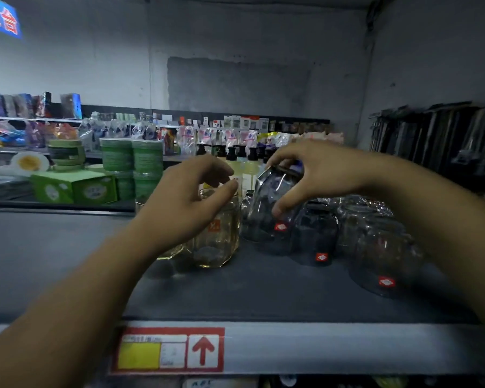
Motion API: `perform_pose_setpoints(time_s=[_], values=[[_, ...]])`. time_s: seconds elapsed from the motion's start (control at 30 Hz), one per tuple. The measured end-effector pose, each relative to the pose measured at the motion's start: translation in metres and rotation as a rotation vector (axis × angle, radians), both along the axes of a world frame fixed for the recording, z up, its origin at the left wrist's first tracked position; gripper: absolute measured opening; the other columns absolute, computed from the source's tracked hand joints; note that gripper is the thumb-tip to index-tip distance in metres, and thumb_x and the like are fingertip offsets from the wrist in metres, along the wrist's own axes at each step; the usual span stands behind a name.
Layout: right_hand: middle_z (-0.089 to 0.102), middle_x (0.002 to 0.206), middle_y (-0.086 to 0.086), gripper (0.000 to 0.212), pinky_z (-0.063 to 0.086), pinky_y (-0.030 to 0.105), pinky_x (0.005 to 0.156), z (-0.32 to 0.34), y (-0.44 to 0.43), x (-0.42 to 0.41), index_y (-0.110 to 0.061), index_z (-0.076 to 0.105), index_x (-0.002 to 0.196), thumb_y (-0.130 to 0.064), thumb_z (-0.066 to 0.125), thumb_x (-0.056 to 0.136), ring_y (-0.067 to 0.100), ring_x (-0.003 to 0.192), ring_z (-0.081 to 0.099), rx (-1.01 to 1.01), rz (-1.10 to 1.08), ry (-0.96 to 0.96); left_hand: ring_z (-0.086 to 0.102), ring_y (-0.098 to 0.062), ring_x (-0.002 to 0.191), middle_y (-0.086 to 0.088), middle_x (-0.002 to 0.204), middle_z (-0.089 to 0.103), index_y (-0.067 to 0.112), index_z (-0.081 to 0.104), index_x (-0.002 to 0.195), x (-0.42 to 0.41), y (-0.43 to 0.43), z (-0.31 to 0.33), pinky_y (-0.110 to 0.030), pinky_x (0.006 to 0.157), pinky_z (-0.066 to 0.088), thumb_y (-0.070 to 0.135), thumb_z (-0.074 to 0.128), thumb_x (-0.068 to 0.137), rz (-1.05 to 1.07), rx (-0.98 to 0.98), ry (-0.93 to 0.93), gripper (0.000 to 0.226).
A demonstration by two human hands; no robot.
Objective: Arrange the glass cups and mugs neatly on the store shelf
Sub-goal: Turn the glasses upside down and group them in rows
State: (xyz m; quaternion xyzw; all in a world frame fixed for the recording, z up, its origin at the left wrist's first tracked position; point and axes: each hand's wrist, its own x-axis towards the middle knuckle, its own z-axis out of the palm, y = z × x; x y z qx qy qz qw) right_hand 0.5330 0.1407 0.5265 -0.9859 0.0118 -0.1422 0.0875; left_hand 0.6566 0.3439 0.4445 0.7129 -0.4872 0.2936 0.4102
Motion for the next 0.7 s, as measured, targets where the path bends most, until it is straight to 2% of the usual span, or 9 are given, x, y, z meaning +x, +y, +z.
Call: perform_pose_setpoints(time_s=[0.07, 0.17, 0.27, 0.37, 0.47, 0.6, 0.7], values=[[0.058, 0.130, -0.011, 0.086, 0.045, 0.026, 0.092, -0.004, 0.004, 0.006, -0.028, 0.056, 0.136, -0.052, 0.091, 0.061, 0.011, 0.115, 0.056, -0.046, 0.000, 0.054, 0.066, -0.002, 0.094, 0.012, 0.097, 0.070, 0.020, 0.069, 0.106, 0.003, 0.002, -0.002, -0.028, 0.087, 0.055, 0.030, 0.068, 0.095, 0.016, -0.020, -0.019, 0.015], [0.060, 0.130, -0.009, 0.092, 0.050, 0.033, 0.101, -0.014, 0.014, 0.019, -0.026, 0.056, 0.137, -0.055, 0.093, 0.057, 0.014, 0.115, 0.057, -0.150, -0.011, 0.100, 0.065, 0.000, 0.093, 0.012, 0.096, 0.070, 0.020, 0.068, 0.107, 0.004, 0.003, -0.007, -0.016, 0.081, 0.050, 0.027, 0.069, 0.093, 0.019, -0.006, -0.024, 0.015], [0.061, 0.126, -0.005, 0.094, 0.053, 0.039, 0.097, -0.028, 0.018, 0.028, -0.024, 0.054, 0.133, -0.055, 0.094, 0.054, 0.018, 0.110, 0.059, -0.197, -0.026, 0.119, 0.065, -0.002, 0.094, 0.011, 0.097, 0.070, 0.020, 0.068, 0.107, 0.004, 0.003, -0.010, -0.011, 0.072, 0.046, 0.029, 0.068, 0.093, 0.024, 0.048, -0.021, 0.017], [0.062, 0.121, -0.004, 0.091, 0.055, 0.041, 0.093, -0.039, 0.016, 0.031, -0.024, 0.053, 0.129, -0.056, 0.093, 0.054, 0.019, 0.105, 0.060, -0.226, -0.029, 0.107, 0.066, -0.005, 0.094, 0.010, 0.098, 0.070, 0.020, 0.069, 0.108, 0.004, 0.001, -0.009, -0.018, 0.074, 0.048, 0.037, 0.064, 0.093, 0.029, 0.087, -0.024, 0.024], [0.061, 0.126, -0.007, 0.090, 0.054, 0.039, 0.095, -0.043, 0.010, 0.027, -0.027, 0.054, 0.132, -0.062, 0.089, 0.057, 0.015, 0.110, 0.059, -0.227, 0.009, 0.085, 0.063, -0.006, 0.093, 0.010, 0.102, 0.067, 0.022, 0.068, 0.111, 0.002, -0.002, -0.003, -0.027, 0.078, 0.051, 0.044, 0.058, 0.092, 0.072, 0.185, -0.062, 0.031], [0.058, 0.129, -0.016, 0.069, 0.050, 0.032, 0.099, -0.022, -0.026, 0.002, -0.032, 0.058, 0.134, -0.065, 0.069, 0.075, 0.000, 0.114, 0.056, -0.003, 0.105, 0.009, 0.059, 0.006, 0.091, 0.013, 0.115, 0.065, 0.024, 0.066, 0.121, -0.001, -0.011, 0.023, -0.011, 0.074, 0.042, 0.043, 0.056, 0.098, 0.073, 0.397, -0.034, 0.032], [0.060, 0.134, -0.014, 0.042, 0.048, 0.037, 0.109, -0.011, -0.073, -0.005, -0.030, 0.060, 0.134, -0.038, 0.067, 0.093, -0.004, 0.121, 0.056, 0.072, 0.090, 0.027, 0.056, -0.002, 0.106, 0.008, 0.135, 0.062, 0.023, 0.060, 0.136, 0.001, -0.031, 0.042, -0.022, 0.089, 0.044, 0.042, 0.055, 0.100, 0.060, 0.554, -0.009, 0.041]])
